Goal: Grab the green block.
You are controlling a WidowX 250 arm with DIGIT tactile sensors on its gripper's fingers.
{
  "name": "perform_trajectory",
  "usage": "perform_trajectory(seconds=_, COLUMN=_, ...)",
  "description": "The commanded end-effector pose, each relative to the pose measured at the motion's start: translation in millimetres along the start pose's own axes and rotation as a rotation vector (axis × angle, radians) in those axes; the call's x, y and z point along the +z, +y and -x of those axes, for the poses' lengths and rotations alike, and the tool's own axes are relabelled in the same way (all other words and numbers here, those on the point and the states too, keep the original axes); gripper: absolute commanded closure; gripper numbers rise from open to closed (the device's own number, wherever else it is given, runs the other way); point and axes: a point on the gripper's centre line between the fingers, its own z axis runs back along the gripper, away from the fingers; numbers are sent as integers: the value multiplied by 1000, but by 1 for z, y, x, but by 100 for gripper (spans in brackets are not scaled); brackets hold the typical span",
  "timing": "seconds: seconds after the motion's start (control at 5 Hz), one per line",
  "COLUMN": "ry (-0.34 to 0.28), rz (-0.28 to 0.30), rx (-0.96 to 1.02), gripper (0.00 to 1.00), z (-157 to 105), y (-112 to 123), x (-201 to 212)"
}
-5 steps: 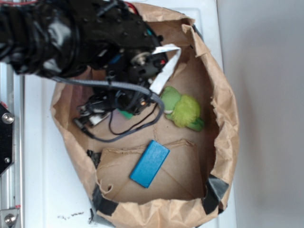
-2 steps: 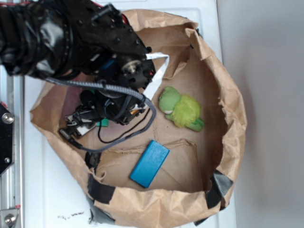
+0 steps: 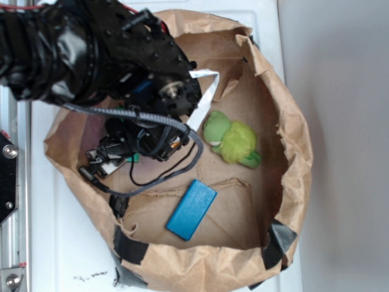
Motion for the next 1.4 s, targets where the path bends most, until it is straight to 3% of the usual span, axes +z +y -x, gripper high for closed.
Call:
perform_trajectory(seconds=0.0, ry=-20, rz=-79, rx=-3, gripper=0, z=-14, y=15, x=-7)
perform_trajectory(seconds=0.6, ry=-110, rz=-76, rx=14, gripper=0, z=-23, y=26, x=11)
perform_trajectory(seconds=1.2, ry=-76, rz=4, rx=-37, gripper=0, z=-7, y=0, x=13)
